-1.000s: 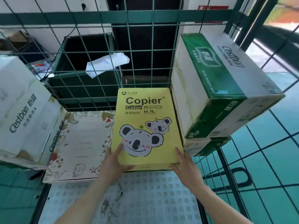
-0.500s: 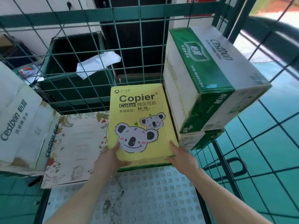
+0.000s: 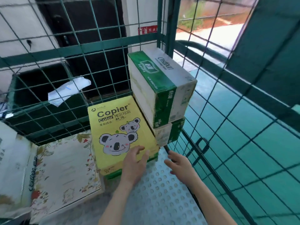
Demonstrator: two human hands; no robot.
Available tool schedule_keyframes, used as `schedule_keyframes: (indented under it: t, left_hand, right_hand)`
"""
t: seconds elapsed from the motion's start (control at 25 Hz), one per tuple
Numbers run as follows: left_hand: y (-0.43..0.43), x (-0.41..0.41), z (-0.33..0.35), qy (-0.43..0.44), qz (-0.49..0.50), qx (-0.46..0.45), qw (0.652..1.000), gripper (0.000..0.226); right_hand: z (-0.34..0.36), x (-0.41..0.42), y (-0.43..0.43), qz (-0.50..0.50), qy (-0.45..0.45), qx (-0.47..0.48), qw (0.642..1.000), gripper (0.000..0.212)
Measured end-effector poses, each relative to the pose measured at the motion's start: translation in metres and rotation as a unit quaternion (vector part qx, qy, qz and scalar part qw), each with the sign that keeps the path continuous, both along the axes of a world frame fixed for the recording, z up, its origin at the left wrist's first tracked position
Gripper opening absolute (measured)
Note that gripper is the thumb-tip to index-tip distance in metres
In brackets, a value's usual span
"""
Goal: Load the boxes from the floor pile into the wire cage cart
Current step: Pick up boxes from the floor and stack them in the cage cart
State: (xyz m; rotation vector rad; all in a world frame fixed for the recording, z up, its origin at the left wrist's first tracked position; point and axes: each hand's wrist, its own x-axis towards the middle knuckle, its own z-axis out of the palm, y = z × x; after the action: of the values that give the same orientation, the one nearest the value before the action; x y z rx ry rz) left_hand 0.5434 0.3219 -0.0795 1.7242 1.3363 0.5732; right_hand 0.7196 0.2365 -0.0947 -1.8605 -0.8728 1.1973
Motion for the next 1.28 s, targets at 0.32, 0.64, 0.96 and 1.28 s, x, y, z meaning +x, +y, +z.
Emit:
schedule_keyframes:
  t: [0.32, 0.64, 0.96, 1.28]
  left_hand:
    - [-0.13, 0.027, 0.052, -0.114, -0.24, -0.042, 0.963, 0.027]
    - [-0.313, 0.038, 0.093, -0.173, -0.42, -0.151, 0.878, 0.017]
    - [-0.479, 0.071, 0.125, -0.175, -0.574, -0.153, 0.785, 0.018]
    - [-0.698, 0.054, 0.119, -0.139, -0.677, -0.206, 0.693, 0.019]
  right_hand:
    - [0.063, -0.047, -0.19, -0.285, 0.002, 0.12, 0.951, 0.03]
    - [0.09, -0.117, -0.378, -0.55, -0.007, 0.177, 0.816, 0.025]
    - [0.12, -0.15, -0.549, -0.673, -0.054, 0.221, 0.704, 0.016]
    - [0.116, -0.21, -0.754, -0.758, -0.084, 0.199, 0.616, 0.043]
